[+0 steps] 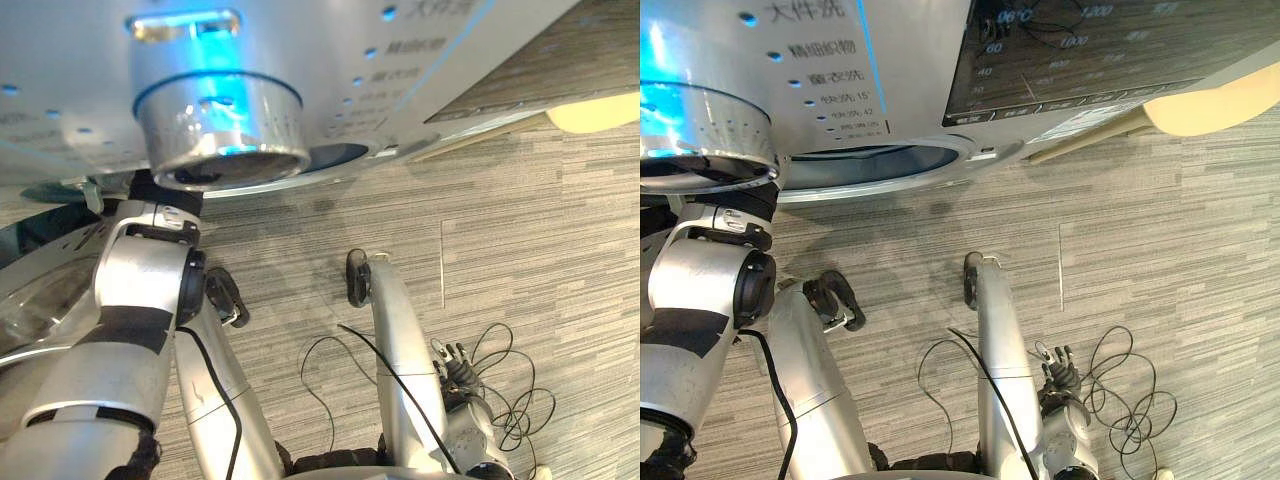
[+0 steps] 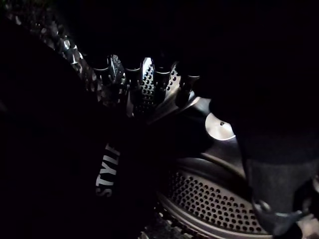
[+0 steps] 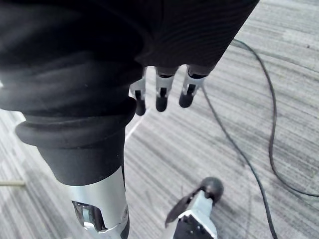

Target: Pick up the laundry basket with both hands and put the clothes into the washing machine.

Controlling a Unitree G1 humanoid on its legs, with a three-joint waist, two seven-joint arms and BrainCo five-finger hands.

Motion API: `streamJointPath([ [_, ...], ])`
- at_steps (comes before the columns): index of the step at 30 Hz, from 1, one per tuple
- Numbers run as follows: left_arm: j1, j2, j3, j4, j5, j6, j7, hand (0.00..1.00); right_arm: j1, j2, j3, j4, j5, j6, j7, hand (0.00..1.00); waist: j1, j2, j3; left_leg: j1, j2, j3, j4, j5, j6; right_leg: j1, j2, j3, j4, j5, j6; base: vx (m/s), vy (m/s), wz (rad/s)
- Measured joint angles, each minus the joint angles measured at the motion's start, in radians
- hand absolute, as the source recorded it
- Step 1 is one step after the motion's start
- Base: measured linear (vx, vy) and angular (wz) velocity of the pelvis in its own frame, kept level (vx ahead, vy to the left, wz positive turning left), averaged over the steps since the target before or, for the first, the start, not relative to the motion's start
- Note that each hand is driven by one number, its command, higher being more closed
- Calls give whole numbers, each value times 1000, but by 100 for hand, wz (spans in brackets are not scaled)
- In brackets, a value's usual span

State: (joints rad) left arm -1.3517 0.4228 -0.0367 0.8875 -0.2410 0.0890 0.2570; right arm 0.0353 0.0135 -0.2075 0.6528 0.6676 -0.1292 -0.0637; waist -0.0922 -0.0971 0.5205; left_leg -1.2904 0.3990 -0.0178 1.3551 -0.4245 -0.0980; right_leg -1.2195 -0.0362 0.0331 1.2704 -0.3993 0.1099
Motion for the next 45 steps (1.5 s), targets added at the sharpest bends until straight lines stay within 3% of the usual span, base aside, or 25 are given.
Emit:
streamJointPath([
  [3, 83, -57, 40, -77, 130, -25, 71, 0, 0, -1, 0, -4, -10, -11, -4, 0, 2, 0, 0, 27, -17, -1, -24, 12, -3, 27, -15, -8, -5, -5, -7, -7, -50, 18],
  [8, 317, -219, 70, -95, 339, -9, 92, 0, 0, -4, 5, 1, -12, -22, -27, 0, 21, 0, -5, 145, -39, 0, -114, 39, -18, 144, -37, -36, -58, -15, -26, 17, -91, 26],
  [12, 570, -334, 26, -105, 475, -4, 84, 0, -6, -6, -6, 2, -45, -22, -35, 0, 28, 2, -17, 250, -72, 0, -206, 74, -33, 246, -66, -64, -105, -25, -42, 44, -102, 38],
  [14, 758, -413, 1, -104, 533, -4, 48, 0, -7, 1, -30, 19, -64, -22, -45, 0, 52, 11, -51, 330, -88, 4, -276, 99, -42, 320, -80, -83, -141, -32, -54, 92, -116, 37],
  [19, 1010, -460, -5, -88, 549, -14, 11, 0, -6, 5, -43, 75, -99, -19, -54, 0, 81, 29, -79, 552, -125, 11, -436, 146, -58, 529, -115, -119, -229, -40, -64, 73, -88, 38],
  [25, 1206, -455, 42, -15, 555, -48, -3, 0, 37, -4, -52, 164, -158, 0, -65, 0, 91, 79, -200, 817, -175, 41, -732, 255, -59, 784, -158, -180, -440, -6, -51, 78, -35, 34],
  [26, 1260, -455, 76, 6, 546, -57, -20, 0, 56, -7, -65, 196, -188, 12, -63, 0, 106, 90, -253, 893, -187, 47, -847, 304, -56, 853, -162, -204, -525, 20, -49, 158, -5, 32],
  [32, 1377, -494, 281, 69, 440, -97, -65, 0, 77, -14, -123, 280, -256, 48, -47, 0, 108, 132, -410, 1127, -228, 42, -1277, 507, -23, 1089, -170, -343, -836, 121, -28, 153, 9, 51],
  [33, 1384, -497, 308, 78, 424, -100, -69, 0, 73, -14, -131, 294, -267, 49, -41, 0, 108, 131, -427, 1140, -235, 42, -1302, 524, -25, 1115, -175, -360, -862, 129, -21, 249, 80, 66],
  [35, 1381, -499, 369, 104, 346, -107, -83, 0, 42, -20, -141, 342, -286, 58, -32, 0, 105, 127, -440, 1145, -264, 101, -1307, 582, 25, 1197, -195, -434, -921, 157, -15, 172, 57, 86],
  [36, 1382, -497, 377, 104, 327, -110, -83, 0, 29, -20, -141, 353, -286, 63, -28, 0, 108, 126, -440, 1145, -266, 115, -1322, 609, 31, 1211, -191, -455, -948, 175, -23, 38, 60, 76],
  [37, 1382, -485, 397, 101, 295, -113, -83, 0, 6, -12, -158, 361, -286, 67, -22, 0, 110, 114, -439, 1139, -265, 134, -1310, 602, 38, 1231, -197, -502, -1005, 209, -46, 1, 93, 47],
  [38, 1368, -482, 428, 100, 280, -114, -81, 0, -19, -2, -165, 373, -286, 64, -21, 0, 111, 117, -441, 1082, -237, 186, -1102, 458, 45, 1243, -201, -519, -1004, 211, -43, 1, 129, 36],
  [39, 1380, -482, 431, 100, 260, -115, -80, 0, -40, -21, -174, 380, -286, 62, -20, 0, 114, 122, -433, 1032, -170, 214, -807, 336, 108, 1248, -203, -531, -949, 211, -44, -1, 113, 16],
  [40, 1388, -484, 429, 101, 252, -117, -81, 0, -41, -23, -179, 382, -285, 65, -20, 0, 114, 137, -432, 1018, -136, 225, -718, 330, 112, 1252, -201, -540, -915, 211, -45, -49, 111, 40],
  [41, 1403, -474, 385, 93, 250, -123, -78, 0, -41, -39, -177, 386, -283, 66, -21, 0, 102, 150, -443, 1029, -181, 252, -739, 374, 129, 1239, -208, -523, -856, 182, -36, -97, 86, 63],
  [42, 1398, -457, 355, 95, 250, -127, -78, 0, -37, -43, -172, 396, -282, 67, -19, 0, 91, 119, -453, 1052, -220, 217, -833, 386, 99, 1226, -195, -499, -889, 174, -33, -140, 22, 97],
  [43, 1383, -425, 331, 91, 251, -136, -77, 0, -33, -36, -167, 424, -281, 66, -20, 0, 78, 67, -465, 1100, -271, 179, -898, 361, 86, 1223, -202, -511, -976, 197, -91, -184, -34, 70],
  [44, 1374, -432, 302, 103, 251, -132, -70, 0, -41, -53, -180, 432, -276, 60, -23, 0, 89, 86, -455, 1108, -191, 180, -699, 278, 79, 1229, -197, -540, -983, 228, -68, -153, -23, 46],
  [45, 1382, -436, 283, 103, 251, -131, -66, 0, -48, -60, -181, 432, -274, 60, -25, 0, 90, 98, -457, 1138, -169, 161, -679, 270, 52, 1221, -196, -540, -977, 233, -63, -106, 102, 31],
])
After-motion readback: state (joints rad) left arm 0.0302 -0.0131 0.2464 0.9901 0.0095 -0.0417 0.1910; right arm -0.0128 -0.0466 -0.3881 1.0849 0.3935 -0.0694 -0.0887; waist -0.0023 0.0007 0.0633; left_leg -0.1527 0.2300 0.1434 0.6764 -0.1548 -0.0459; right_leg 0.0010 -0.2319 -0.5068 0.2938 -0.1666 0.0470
